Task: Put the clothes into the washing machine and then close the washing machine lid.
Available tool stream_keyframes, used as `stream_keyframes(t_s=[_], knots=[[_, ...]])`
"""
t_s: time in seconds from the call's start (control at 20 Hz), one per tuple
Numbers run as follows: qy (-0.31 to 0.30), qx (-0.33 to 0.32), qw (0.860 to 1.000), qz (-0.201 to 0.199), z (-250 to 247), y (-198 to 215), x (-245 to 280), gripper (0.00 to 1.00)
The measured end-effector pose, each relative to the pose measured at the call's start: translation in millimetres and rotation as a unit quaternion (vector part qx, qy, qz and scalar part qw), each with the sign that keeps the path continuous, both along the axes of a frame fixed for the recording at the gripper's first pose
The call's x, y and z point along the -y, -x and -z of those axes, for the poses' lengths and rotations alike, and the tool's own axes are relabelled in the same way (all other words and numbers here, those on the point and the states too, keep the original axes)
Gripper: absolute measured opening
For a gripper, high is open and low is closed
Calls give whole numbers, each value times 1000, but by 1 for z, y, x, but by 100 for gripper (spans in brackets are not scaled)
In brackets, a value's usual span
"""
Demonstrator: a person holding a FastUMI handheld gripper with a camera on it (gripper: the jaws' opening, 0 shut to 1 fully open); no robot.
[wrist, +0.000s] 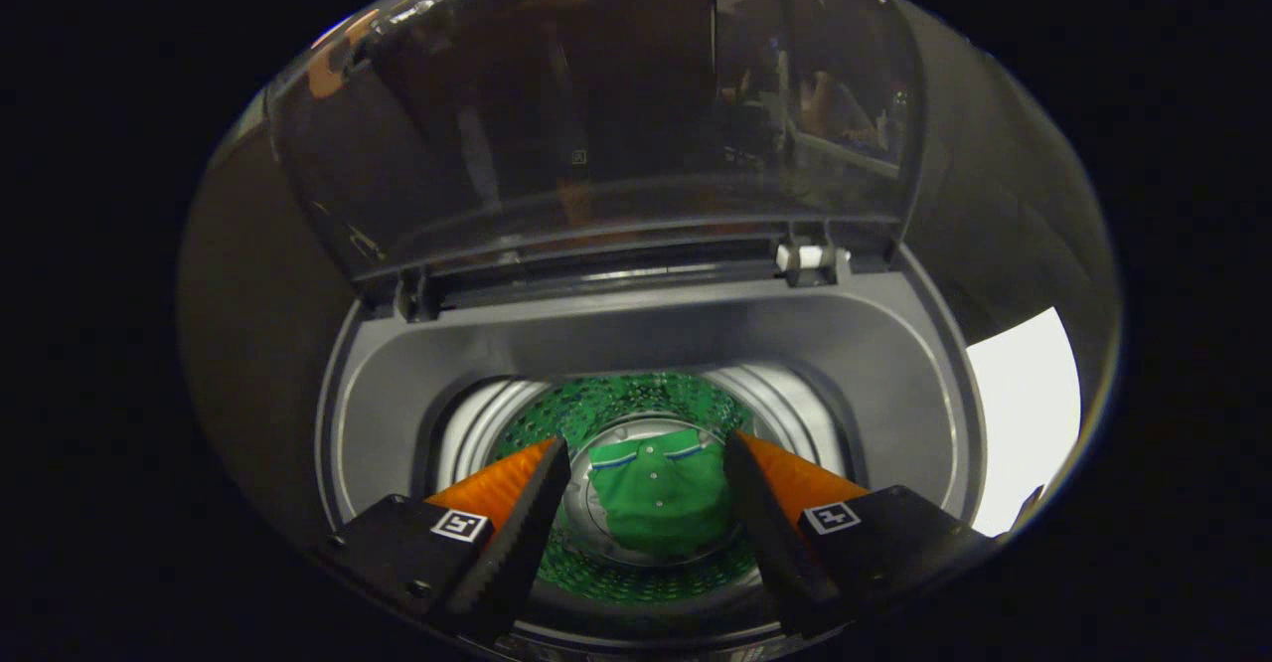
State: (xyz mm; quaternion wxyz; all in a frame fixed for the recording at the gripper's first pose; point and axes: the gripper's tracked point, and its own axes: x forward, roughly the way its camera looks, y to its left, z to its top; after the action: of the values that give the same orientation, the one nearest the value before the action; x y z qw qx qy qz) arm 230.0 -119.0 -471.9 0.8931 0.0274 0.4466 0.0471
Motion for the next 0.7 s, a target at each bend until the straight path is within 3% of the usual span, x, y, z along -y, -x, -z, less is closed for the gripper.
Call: stream_keyframes(t_s=[0.3,0.7], knots=[[-16,127,992,-14,-123,-16,-8,99],[-36,252,967,-30,-269,-92,-37,99]])
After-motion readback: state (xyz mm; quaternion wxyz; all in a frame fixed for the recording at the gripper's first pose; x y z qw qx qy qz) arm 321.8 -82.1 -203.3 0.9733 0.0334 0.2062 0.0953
